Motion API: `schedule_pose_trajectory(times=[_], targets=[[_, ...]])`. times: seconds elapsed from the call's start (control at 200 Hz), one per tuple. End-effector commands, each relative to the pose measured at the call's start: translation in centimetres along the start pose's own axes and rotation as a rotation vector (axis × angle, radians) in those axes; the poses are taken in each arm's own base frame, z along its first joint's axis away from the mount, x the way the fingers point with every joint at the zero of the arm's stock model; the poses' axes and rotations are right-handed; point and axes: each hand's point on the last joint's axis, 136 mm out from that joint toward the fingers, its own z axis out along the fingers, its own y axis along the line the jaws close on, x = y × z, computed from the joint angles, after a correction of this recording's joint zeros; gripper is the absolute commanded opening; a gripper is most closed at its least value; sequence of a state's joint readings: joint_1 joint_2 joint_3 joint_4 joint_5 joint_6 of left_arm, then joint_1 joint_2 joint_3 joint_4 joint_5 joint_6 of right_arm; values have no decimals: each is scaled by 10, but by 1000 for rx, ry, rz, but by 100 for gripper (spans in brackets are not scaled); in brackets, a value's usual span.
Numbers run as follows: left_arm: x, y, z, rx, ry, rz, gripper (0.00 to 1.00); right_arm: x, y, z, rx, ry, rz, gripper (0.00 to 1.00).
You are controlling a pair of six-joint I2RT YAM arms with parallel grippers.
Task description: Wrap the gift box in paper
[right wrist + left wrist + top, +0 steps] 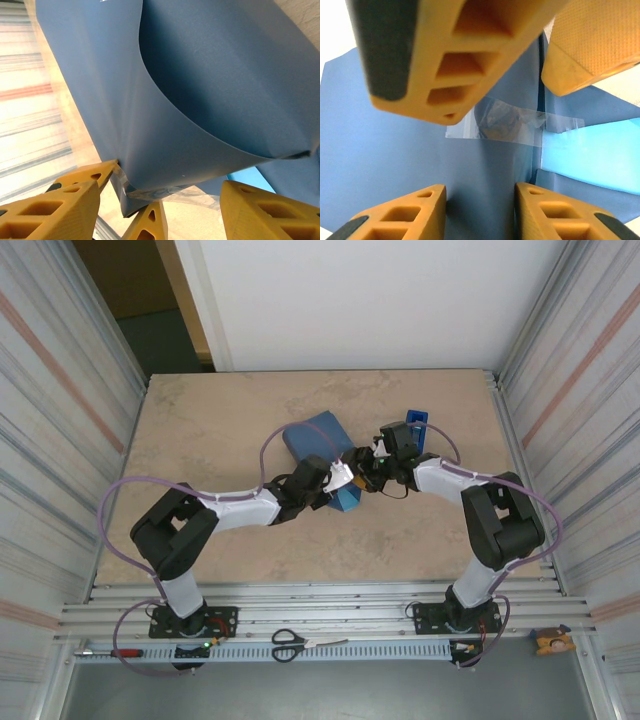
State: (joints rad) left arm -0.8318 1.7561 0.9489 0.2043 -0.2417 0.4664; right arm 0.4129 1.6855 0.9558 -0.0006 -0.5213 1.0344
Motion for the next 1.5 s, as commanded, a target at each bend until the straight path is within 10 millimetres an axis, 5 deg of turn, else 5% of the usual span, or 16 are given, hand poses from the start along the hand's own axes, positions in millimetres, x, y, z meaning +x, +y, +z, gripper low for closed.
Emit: schedule_pose_trajectory(times=[0.0,0.266,0.556,1.037,1.238,1.493], targets=[[60,-43,8,142,179,46,39,11,23,-20,-57,9,-80,65],[59,-43,8,143,174,49,39,7,-37,-42,60,-51,-19,58],[60,-44,8,144,178,45,39,8,-87,-30,144,-4,71,42],[59,-43,8,144,178,47,39,14,-88,4,93,72,106,16],[59,-43,8,145,179,47,39,5,-73,5,34,46,113,6],[59,-43,8,146,180,49,39,3,-68,-8,39,11,104,6]])
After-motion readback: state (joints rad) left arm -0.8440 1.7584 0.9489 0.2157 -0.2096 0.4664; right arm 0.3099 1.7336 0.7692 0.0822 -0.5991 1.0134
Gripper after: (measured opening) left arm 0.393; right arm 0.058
